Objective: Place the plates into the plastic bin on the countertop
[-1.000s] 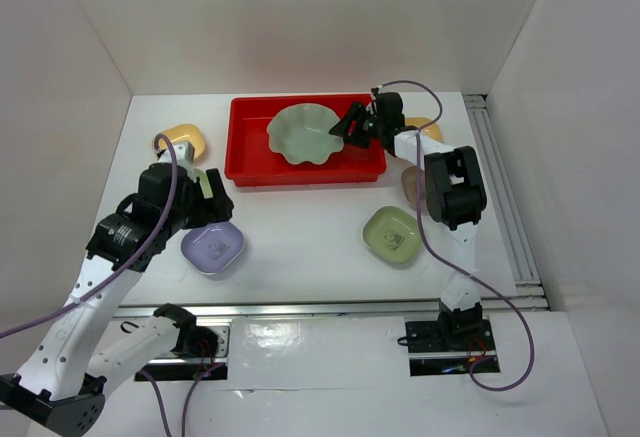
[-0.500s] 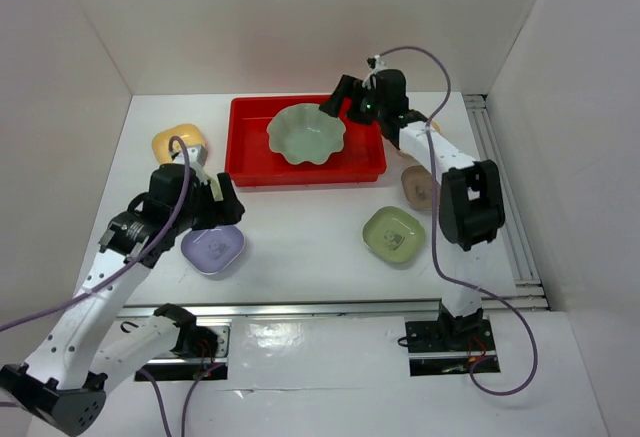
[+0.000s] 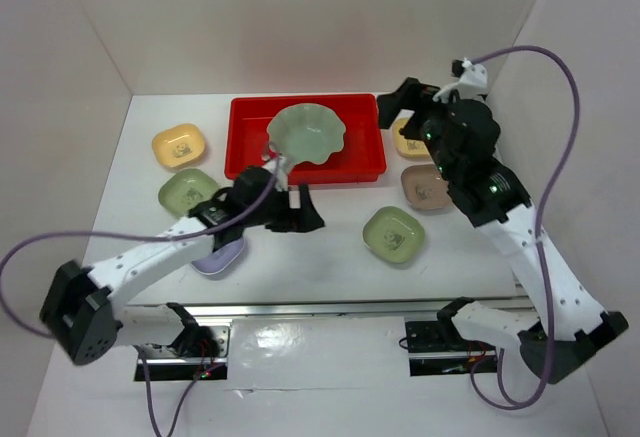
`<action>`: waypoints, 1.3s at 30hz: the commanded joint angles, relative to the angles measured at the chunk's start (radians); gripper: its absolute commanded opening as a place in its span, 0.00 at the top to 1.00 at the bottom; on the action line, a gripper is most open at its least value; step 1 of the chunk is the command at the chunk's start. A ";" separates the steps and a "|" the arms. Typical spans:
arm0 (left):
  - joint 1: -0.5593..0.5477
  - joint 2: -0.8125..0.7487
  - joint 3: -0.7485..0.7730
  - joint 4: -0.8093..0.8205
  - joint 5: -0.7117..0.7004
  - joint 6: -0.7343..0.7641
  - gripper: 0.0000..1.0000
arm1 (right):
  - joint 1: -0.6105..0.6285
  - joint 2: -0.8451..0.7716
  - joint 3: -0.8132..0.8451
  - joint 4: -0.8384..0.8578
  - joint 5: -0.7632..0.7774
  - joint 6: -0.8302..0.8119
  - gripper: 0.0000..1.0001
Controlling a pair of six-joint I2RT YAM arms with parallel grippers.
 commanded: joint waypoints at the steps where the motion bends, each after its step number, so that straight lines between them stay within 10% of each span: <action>1: -0.147 0.173 0.019 0.286 -0.019 -0.021 0.00 | 0.020 -0.065 -0.048 -0.178 0.170 -0.001 0.00; 16: -0.261 0.729 0.343 0.377 -0.224 0.039 0.04 | 0.039 -0.173 -0.112 -0.186 0.055 -0.019 0.00; 39: -0.312 0.897 0.409 0.341 -0.283 0.043 0.55 | 0.039 -0.211 -0.151 -0.186 0.073 -0.029 0.00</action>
